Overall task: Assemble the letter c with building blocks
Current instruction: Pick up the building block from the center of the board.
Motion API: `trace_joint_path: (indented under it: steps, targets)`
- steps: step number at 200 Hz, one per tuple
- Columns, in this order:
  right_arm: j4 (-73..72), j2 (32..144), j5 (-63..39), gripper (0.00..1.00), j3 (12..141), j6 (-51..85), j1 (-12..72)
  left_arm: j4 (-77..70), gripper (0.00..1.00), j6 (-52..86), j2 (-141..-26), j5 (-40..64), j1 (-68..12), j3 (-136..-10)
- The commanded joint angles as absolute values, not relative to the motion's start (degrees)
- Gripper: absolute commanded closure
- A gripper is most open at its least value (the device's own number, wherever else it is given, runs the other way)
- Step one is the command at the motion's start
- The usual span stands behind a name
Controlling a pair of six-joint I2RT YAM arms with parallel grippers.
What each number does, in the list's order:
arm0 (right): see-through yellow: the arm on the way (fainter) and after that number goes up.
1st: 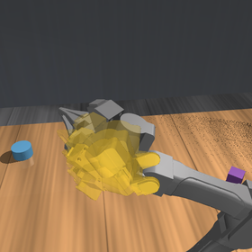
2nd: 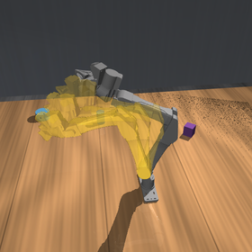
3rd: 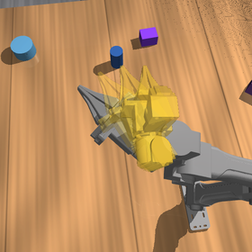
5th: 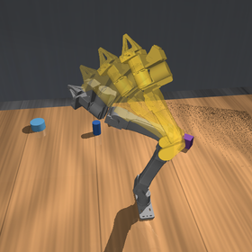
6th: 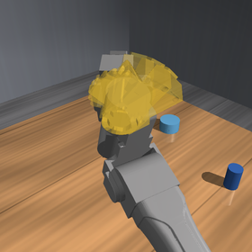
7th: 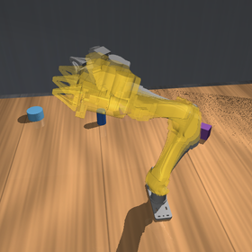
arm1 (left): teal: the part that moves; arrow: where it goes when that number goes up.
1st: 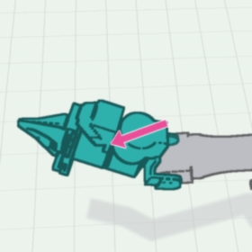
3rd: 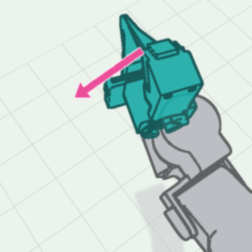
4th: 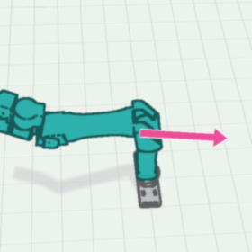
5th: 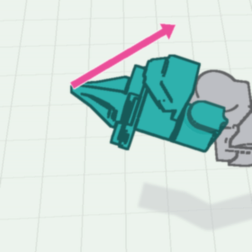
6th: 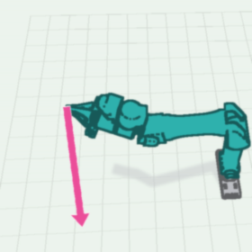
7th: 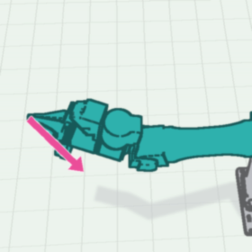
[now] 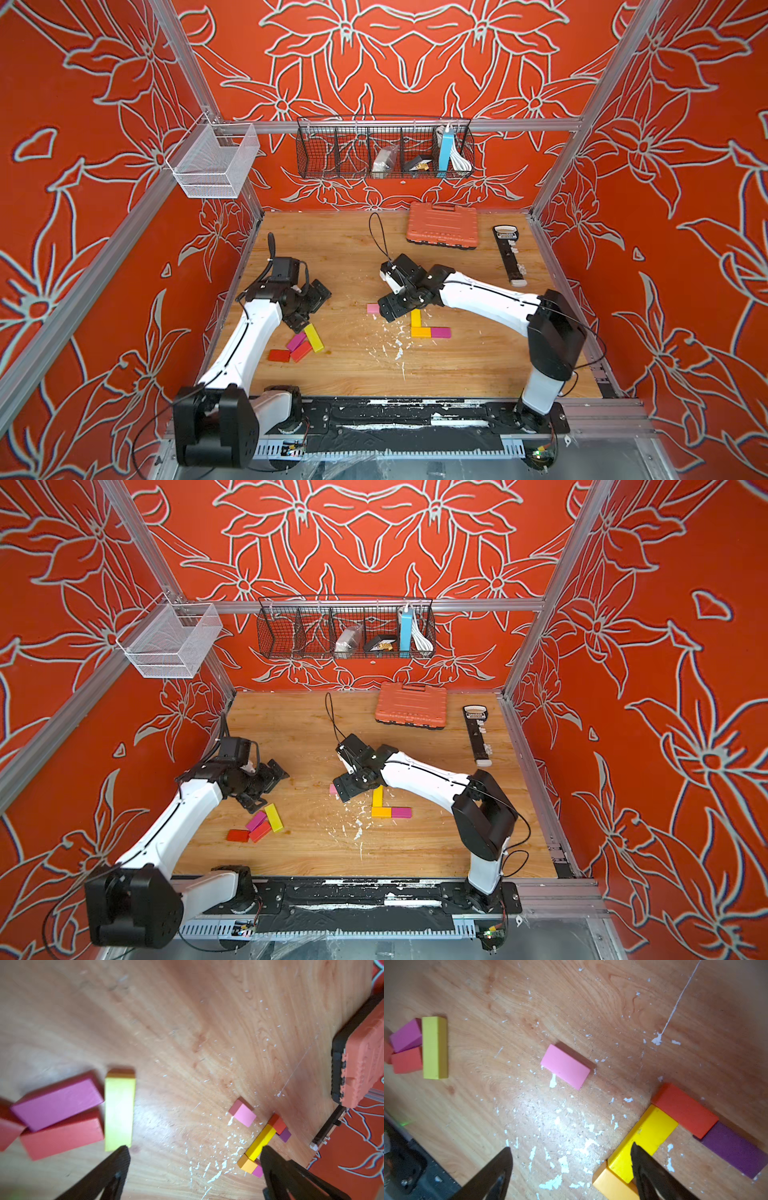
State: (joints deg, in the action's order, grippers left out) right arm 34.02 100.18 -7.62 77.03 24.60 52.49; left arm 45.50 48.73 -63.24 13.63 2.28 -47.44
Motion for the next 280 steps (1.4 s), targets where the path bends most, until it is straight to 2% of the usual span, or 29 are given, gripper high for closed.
trace_joint_path:
  steps: [1, 25, 55, 95, 163, 224, 280]
  targets:
    - [30.9, 97.4, -11.7, 0.09, 73.7, 27.2, 52.6, 49.0, 0.02, 56.3, -57.9, 9.4, 2.6, -42.9]
    - [30.7, 95.2, -12.0, 0.09, 71.9, 26.9, 52.7, 51.6, 0.02, 57.9, -53.9, 4.7, 2.7, -41.2]
    - [30.1, 94.3, -11.9, 0.08, 70.0, 26.5, 52.6, 52.8, 0.02, 56.2, -55.3, 0.0, 4.0, -41.9]
    - [30.5, 94.1, -12.5, 0.08, 69.2, 25.6, 52.6, 53.3, 0.02, 55.3, -62.3, 1.4, 5.8, -42.8]
    - [30.1, 95.5, -12.5, 0.08, 69.8, 25.4, 52.6, 56.2, 0.02, 61.6, -57.8, 0.4, 5.9, -39.1]
    - [30.7, 95.6, -11.3, 0.08, 69.7, 25.3, 52.5, 53.2, 0.02, 61.4, -60.4, 2.2, 6.0, -35.7]
    - [31.2, 95.8, -10.2, 0.08, 70.1, 25.5, 52.4, 50.7, 0.10, 61.8, -60.6, 2.5, 5.9, -32.4]
